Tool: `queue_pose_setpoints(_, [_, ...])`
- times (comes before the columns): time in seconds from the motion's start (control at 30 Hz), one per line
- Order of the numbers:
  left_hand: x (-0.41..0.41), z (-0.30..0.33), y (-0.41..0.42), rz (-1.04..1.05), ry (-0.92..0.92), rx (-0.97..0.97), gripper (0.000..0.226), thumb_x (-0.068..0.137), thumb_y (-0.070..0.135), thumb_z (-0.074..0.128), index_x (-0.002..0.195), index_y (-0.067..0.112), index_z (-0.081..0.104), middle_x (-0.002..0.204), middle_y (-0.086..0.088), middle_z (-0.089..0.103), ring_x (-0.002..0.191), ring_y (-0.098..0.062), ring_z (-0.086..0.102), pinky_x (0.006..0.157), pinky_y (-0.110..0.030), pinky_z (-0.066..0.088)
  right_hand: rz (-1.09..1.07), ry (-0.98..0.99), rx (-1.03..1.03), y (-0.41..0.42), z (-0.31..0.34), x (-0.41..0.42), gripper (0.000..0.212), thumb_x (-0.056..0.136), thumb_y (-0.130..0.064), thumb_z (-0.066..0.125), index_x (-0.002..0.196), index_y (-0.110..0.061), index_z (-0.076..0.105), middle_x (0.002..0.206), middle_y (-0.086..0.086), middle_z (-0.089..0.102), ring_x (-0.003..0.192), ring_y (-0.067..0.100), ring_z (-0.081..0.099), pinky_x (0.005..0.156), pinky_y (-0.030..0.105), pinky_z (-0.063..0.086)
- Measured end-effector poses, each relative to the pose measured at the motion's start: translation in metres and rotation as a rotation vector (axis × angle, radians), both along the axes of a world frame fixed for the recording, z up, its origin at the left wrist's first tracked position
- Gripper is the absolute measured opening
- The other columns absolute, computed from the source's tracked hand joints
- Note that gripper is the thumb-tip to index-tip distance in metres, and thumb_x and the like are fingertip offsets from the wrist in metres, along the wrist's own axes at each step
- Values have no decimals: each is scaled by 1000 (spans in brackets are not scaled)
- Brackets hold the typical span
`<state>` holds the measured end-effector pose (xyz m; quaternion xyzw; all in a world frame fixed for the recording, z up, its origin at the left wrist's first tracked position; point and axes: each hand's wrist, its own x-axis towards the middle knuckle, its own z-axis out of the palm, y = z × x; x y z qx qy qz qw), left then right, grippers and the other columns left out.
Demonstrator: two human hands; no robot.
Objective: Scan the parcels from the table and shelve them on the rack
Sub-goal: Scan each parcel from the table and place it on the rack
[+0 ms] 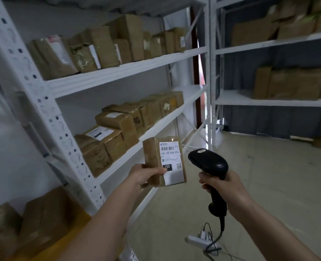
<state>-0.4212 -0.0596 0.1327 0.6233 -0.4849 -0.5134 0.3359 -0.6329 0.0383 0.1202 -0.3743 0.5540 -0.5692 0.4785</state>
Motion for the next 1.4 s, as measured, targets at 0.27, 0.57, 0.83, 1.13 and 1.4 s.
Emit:
queue_pose_setpoints(0.27, [-73,57,-127,-87,13,-187,32,68,14,87,87,17,62,82,5,66,74,-8,63,46,-16,46,-78,-28,-113,-114,57,-68,15,81,-6,74,94,-3,68,76,12,69,70,24,63,79,40,54])
queue_pose_setpoints(0.57, [-129,133,-278,-96,21,-293,32,67,12,87,94,3,70,76,-8,74,57,-15,71,47,-23,54,-42,64,-250,-267,127,-126,18,82,4,68,93,-7,60,90,22,61,80,29,59,91,48,50])
queue_pose_setpoints(0.83, [-202,101,-358,-114,54,-101,66,62,43,86,115,8,66,89,-6,74,74,-18,72,54,-24,53,-14,48,-206,-357,88,-166,23,82,0,69,101,-13,68,91,7,70,90,25,62,85,40,48])
queue_pose_setpoints(1.13, [-270,60,-452,35,-1,-203,82,79,48,71,143,25,27,121,1,47,107,-22,53,90,-36,49,69,-18,-105,-500,41,-217,32,78,5,70,106,-10,67,94,13,72,89,31,67,79,41,55])
queue_pose_setpoints(1.4, [-354,57,-585,33,-73,-254,75,82,26,76,144,27,34,122,5,47,105,-10,49,63,-5,42,214,-66,-21,-664,33,-293,27,80,5,70,104,-7,67,92,18,72,87,33,67,79,41,53])
